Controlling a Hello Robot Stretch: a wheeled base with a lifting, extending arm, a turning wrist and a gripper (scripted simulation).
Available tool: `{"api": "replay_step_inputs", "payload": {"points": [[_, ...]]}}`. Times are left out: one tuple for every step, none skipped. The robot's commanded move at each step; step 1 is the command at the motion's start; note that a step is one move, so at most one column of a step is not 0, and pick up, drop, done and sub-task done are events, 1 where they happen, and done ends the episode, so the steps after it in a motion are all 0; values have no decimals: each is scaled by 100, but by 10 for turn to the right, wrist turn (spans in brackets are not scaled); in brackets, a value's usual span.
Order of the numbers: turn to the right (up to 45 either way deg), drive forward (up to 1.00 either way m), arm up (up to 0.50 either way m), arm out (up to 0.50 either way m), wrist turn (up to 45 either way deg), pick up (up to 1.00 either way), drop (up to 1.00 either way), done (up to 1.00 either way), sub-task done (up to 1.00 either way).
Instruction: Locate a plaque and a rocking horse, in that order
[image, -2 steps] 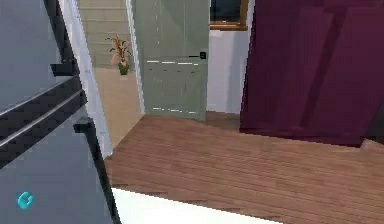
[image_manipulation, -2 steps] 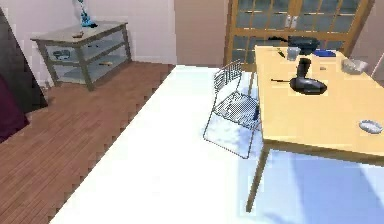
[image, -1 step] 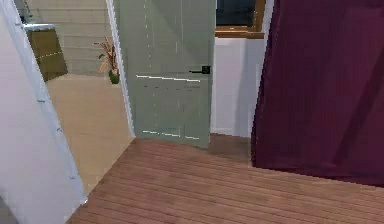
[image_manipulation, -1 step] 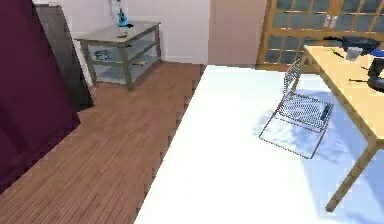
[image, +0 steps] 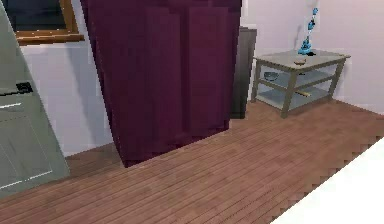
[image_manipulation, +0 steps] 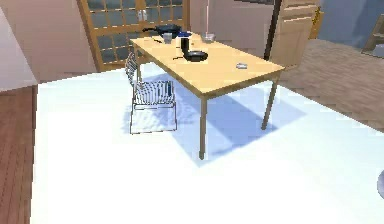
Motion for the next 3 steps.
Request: {"api": "replay_step_inputs", "payload": {"points": [[90, 0, 0, 0, 0, 0, 0, 0, 0], [0, 30, 0, 0, 0, 0, 0, 0, 0], [-450, 0, 0, 0, 0, 0, 0, 0, 0]]}}
